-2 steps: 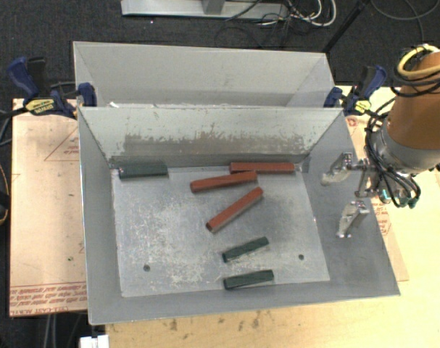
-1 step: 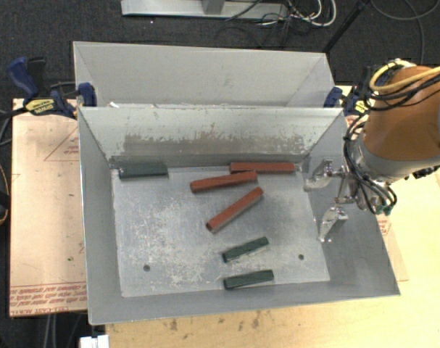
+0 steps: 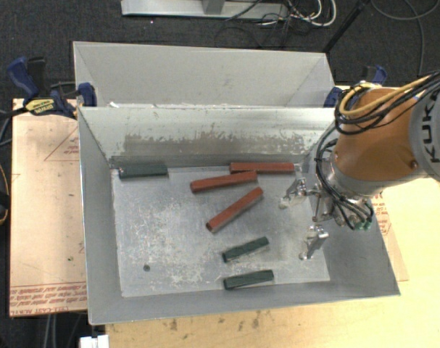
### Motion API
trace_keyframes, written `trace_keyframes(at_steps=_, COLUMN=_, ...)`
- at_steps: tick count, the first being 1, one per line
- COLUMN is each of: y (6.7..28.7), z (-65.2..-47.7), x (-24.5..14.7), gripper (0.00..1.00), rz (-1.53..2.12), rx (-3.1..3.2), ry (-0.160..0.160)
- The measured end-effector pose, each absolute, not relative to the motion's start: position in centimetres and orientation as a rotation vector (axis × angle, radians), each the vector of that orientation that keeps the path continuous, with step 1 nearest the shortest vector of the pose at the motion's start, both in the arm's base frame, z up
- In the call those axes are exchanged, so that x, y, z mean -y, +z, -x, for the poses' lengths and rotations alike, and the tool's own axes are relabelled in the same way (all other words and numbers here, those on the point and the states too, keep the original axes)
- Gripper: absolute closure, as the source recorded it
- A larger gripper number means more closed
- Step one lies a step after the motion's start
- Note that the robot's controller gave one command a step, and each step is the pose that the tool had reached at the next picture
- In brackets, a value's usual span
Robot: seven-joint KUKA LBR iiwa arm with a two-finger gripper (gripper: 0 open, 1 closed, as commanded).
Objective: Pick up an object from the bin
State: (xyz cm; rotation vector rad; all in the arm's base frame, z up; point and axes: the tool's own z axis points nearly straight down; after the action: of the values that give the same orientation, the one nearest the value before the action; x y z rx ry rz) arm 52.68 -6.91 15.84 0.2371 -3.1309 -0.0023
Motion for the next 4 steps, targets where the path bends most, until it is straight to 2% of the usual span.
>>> trace_keyframes(at_steps=1, y=12.8, z=-52.6, x=6.1, gripper=0.0, rz=-0.558, rx=3.095, ry=-0.002)
trace_keyframes(at_steps=2, y=10.5, z=-55.2, x=3.4, gripper=0.0, rz=-0.302, rx=3.13, ry=0.0)
trace_keyframes(at_steps=3, y=7.9, z=-55.0, x=0.4, gripper=1.0, rz=-0.437, rx=3.134, ry=0.007)
trace_keyframes(at_steps=4, y=7.9, z=-55.0, x=0.4, gripper=1.0, rz=-0.437, rx=3.134, ry=0.007)
